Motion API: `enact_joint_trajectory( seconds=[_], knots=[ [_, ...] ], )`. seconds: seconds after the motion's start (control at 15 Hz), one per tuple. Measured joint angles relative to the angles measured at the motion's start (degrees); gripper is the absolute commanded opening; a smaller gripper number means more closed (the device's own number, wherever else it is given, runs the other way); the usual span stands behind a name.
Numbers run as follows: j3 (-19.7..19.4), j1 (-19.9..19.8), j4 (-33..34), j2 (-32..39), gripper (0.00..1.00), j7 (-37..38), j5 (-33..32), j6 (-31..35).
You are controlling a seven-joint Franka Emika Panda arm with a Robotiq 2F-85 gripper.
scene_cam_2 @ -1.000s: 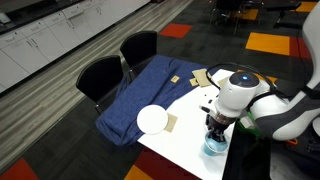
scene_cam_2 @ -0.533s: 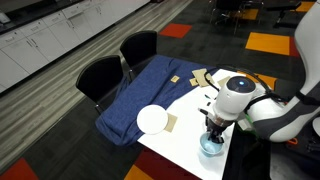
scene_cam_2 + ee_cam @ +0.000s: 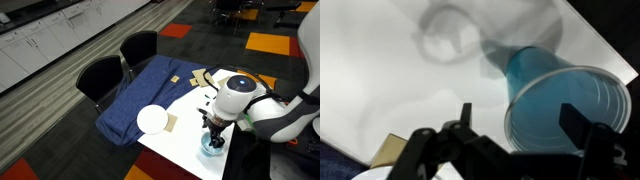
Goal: Pick the cup and move it to the bottom of the table
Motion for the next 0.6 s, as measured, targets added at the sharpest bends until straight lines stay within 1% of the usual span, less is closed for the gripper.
enact_joint_trajectory(
  seconds=[0.27,0.6],
  knots=[
    [0.24,-0.08,-0.21,-3.69,1.0,0.98,0.03,-1.83],
    [-1.1,0.26,-0.22,-11.59,1.0,5.59,-1.64,-12.2]
  ],
)
